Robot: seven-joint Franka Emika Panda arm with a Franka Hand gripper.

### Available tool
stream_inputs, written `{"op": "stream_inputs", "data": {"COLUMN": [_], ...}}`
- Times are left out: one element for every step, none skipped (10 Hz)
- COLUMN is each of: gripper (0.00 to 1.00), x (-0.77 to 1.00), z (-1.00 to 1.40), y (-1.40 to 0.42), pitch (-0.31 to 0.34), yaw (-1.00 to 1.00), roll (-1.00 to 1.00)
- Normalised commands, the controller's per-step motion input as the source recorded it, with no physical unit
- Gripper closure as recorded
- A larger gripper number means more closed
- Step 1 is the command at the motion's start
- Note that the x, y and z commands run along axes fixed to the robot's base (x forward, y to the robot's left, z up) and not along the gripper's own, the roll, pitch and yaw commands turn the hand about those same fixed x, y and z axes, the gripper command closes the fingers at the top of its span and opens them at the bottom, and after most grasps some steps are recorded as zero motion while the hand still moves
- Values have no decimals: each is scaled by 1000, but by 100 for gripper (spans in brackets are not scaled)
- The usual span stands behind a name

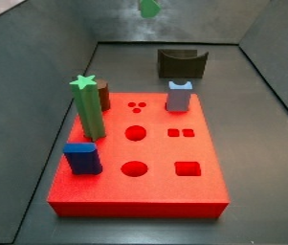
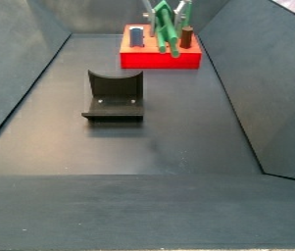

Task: Pick up the 3 prong object. Move up. Rotate the 3 prong object. Place the 3 prong object on the fixture. Regrasp the 3 prong object. Move to above the board. Insert the 3 prong object.
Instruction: Place the 3 prong object on the fixture.

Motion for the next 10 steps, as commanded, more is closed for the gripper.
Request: {"op": "stream_inputs", "data": {"gripper": [100,100,100,100,100,100,100,100,100,100], "x": [1000,1000,1000,1000,1000,968,896,773,691,572], "z": [-16,-14,-10,-9,150,151,119,39,19,14], "y": [-104,-87,-80,-67,34,60,78,57,44,43], "pitch": [155,155,159,163,3,9,18,33,43,60], "yaw": [40,41,39,41,-82,-86,-93,-94,-95,-99], "roll": [104,111,114,120,-1000,-1000,-1000,-1000,-1000,-1000]}}
